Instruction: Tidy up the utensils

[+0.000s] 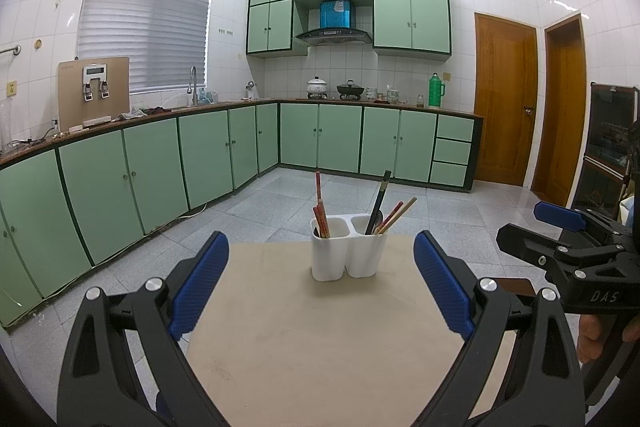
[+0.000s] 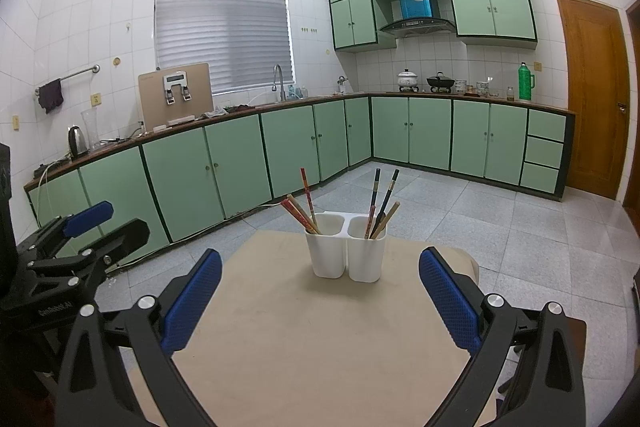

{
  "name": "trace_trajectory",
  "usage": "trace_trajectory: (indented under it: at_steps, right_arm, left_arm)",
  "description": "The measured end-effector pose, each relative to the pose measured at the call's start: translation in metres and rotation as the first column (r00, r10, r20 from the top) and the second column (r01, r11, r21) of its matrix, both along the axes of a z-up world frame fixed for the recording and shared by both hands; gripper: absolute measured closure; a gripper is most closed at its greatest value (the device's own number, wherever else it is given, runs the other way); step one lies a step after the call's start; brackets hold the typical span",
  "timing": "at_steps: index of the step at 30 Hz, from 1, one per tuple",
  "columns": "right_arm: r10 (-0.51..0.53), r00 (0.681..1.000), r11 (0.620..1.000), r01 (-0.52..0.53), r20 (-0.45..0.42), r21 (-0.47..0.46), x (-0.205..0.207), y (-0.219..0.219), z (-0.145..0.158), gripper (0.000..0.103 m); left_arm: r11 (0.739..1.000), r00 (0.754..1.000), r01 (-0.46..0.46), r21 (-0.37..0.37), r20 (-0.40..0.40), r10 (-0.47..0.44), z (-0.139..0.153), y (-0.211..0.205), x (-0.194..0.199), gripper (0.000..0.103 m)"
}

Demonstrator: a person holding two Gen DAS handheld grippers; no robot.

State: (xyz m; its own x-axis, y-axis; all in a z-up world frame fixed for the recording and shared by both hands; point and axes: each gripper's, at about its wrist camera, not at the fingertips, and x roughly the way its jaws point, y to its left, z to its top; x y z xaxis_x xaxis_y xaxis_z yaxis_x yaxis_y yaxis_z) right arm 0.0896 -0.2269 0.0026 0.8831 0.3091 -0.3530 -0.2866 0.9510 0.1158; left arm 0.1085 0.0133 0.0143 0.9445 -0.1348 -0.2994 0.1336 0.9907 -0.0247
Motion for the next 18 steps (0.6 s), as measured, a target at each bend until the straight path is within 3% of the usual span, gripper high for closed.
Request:
trace_trajectory:
  at_steps: [18]
  right_arm:
    - [-0.004, 1.000, 1.000, 0.004, -0.012, 0.003, 0.0038, -0.0054, -0.0039, 0.006]
  left_arm:
    - [1.000, 1.000, 0.001, -0.001, -0.011, -0.001, -0.0069, 0.0043, 0.0037, 0.012]
